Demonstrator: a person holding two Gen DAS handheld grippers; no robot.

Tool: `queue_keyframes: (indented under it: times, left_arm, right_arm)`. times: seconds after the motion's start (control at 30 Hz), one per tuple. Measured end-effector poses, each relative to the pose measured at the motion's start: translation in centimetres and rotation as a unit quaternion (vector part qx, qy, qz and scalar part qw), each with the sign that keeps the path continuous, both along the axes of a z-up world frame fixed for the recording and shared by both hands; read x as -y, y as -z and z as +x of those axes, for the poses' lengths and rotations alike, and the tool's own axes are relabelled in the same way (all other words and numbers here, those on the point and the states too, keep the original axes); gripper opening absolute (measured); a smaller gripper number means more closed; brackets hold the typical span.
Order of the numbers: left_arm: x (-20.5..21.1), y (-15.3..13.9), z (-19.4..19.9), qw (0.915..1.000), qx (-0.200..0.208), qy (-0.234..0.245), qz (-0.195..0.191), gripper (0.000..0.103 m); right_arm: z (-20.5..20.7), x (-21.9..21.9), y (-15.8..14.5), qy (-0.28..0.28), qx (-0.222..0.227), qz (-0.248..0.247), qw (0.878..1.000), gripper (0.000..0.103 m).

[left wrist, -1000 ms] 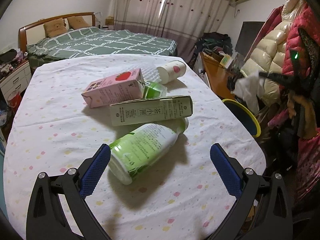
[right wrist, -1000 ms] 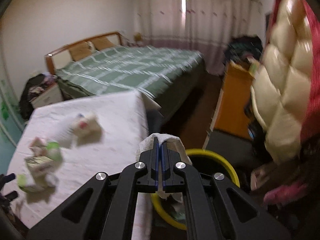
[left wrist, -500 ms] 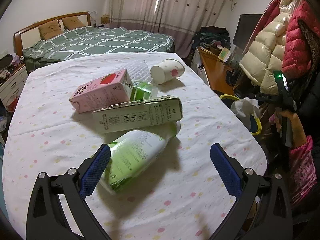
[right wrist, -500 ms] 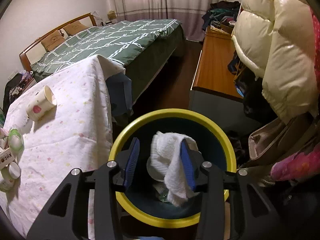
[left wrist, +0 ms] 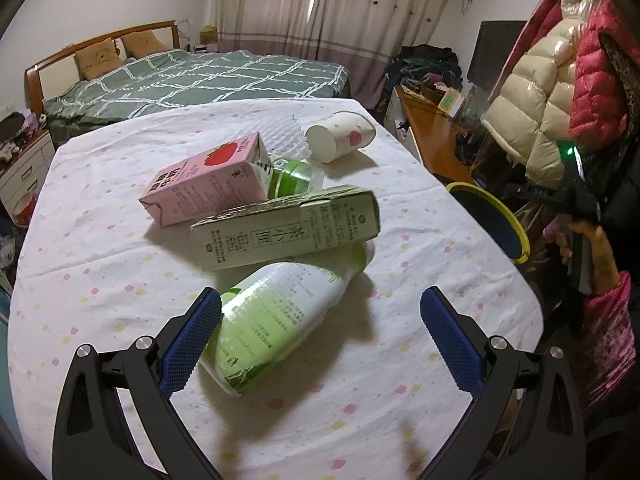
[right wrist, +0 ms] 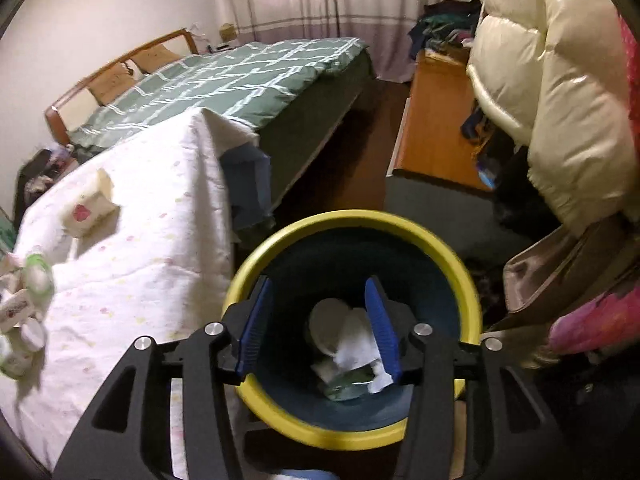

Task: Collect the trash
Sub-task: 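Drop the white tissue into the yellow bin with the right tool, then grasp the white-green plastic bottle with the left tool and lift it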

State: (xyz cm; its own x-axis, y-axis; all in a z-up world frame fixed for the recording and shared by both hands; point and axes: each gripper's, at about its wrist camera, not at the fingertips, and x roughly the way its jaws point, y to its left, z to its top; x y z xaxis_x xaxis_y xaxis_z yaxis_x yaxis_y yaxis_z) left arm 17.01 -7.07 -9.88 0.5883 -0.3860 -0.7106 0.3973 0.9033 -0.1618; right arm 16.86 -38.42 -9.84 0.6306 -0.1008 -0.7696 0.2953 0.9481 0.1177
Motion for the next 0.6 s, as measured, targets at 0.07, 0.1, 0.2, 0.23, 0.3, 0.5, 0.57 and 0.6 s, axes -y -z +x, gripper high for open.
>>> queue_keyframes:
  times: [0.07, 0.1, 0.2, 0.23, 0.3, 0.5, 0.57, 0.6]
  left_arm:
    - [-0.1, 0.1, -0.1, 0.9999, 0.005, 0.011, 0.007, 0.098]
    - [-0.2, 0.2, -0.1, 0.9997, 0.009, 0.019, 0.014, 0.098]
    - [-0.3, 0.4, 0.1, 0.9989, 0.015, 0.039, 0.024, 0.098]
    - [-0.3, 0.5, 0.3, 0.9983, 0.016, 0.049, 0.027, 0.098]
    - [-0.4, 0.8, 0.9, 0.9972, 0.014, 0.064, 0.037, 0.098]
    - [-0.1, 2.1, 2.6, 0.9871, 0.001, 0.135, 0.086, 0.098]
    - [0.2, 2.2, 3.0, 0.9824, -0.005, 0.156, 0.102, 0.098]
    - [0.3, 2.1, 3.0, 0.9808, -0.007, 0.165, 0.105, 0.098]
  right_arm:
    - [-0.1, -0.1, -0.1, -0.002, 0.000, 0.002, 1.000, 0.047]
    - [-0.1, -0.3, -0.1, -0.002, 0.000, -0.005, 1.000, 0.047]
    - [-0.1, -0.4, 0.0, -0.006, -0.004, -0.002, 1.000, 0.047]
    - [-0.1, -0.5, 0.1, -0.007, -0.005, -0.002, 1.000, 0.047]
    - [-0.1, -0.7, 0.2, -0.008, -0.008, -0.004, 1.000, 0.047]
    - [0.2, -1.3, 0.5, -0.019, -0.016, -0.004, 1.000, 0.047]
    - [0.3, -1.6, 0.5, -0.021, -0.016, -0.005, 1.000, 0.047]
    - [0.3, -1.6, 0.5, -0.022, -0.017, -0.005, 1.000, 0.047]
